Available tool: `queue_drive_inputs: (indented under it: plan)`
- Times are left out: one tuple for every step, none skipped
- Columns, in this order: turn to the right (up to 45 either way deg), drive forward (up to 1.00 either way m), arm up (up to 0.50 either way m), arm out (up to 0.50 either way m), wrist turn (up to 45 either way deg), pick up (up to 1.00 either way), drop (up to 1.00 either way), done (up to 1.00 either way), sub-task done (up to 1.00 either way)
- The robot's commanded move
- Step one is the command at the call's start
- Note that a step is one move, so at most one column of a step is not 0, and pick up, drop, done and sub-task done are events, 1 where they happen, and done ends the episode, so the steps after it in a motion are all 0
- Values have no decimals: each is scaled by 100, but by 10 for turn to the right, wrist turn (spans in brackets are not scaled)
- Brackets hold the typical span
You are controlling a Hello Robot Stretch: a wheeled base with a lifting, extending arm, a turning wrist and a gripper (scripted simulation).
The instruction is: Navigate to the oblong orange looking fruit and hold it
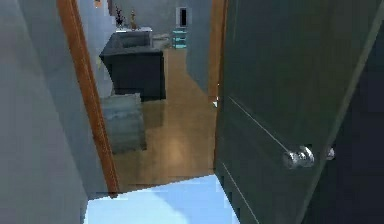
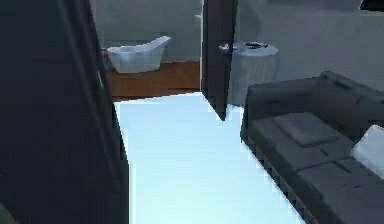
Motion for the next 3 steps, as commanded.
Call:
queue_drive_inputs:
  plan:
    - [-30, 0, 0, 0, 0, 0, 0, 0, 0]
    - [0, 100, 0, 0, 0, 0, 0, 0, 0]
    - [0, 75, 0, 0, 0, 0, 0, 0, 0]
